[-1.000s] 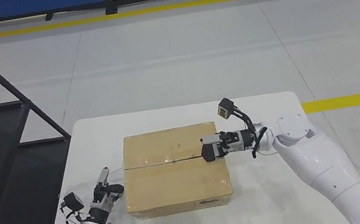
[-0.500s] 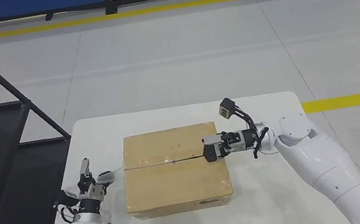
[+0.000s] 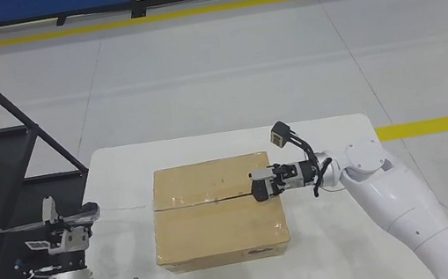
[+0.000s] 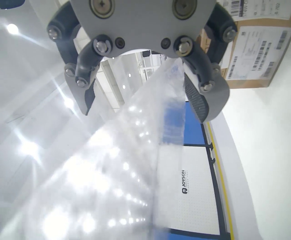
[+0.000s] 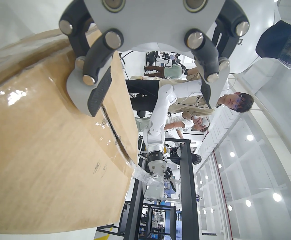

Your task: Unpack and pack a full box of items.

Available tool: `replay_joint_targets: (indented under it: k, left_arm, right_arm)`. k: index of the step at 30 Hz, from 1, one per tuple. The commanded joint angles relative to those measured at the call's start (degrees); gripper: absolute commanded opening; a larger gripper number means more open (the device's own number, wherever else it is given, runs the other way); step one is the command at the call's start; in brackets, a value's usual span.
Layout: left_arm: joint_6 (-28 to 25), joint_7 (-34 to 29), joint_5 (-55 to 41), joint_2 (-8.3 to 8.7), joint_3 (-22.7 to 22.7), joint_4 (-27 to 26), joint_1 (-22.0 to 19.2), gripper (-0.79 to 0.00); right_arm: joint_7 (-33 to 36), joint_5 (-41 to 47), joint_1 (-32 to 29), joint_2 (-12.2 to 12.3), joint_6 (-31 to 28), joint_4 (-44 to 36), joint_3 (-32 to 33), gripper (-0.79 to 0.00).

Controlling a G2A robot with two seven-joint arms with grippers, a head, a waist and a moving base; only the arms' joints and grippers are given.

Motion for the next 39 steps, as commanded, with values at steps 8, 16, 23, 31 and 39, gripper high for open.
replay_joint_targets:
  k: [8,16,23,31,39]
  left_arm:
    - [-0.12,2.51,6.30,-0.35,0.45,-7.18,1.43,0.000]
    - [1.74,4.02,12.87,-0.68,2.24,-12.25,0.68,0.000]
    - [2.99,3.77,17.29,-0.97,4.49,-14.53,-0.61,0.000]
    - [4.77,1.59,23.72,-1.25,8.57,-17.47,-0.83,0.000]
    - [7.38,0.85,31.04,-1.84,15.10,-18.83,-2.85,0.000]
  right_arm:
    - [-1.45,-1.03,-0.63,0.07,0.20,-0.26,0.41,0.000]
    - [-0.98,-1.18,-1.35,0.21,0.16,-0.69,0.90,0.000]
    - [-0.46,-1.11,-1.89,0.40,-0.15,-0.89,1.54,0.000]
    - [-0.97,-0.98,-2.28,0.55,-0.76,-1.44,2.35,0.000]
    - [-1.65,-0.97,-2.76,0.95,-1.48,-2.10,3.78,0.000]
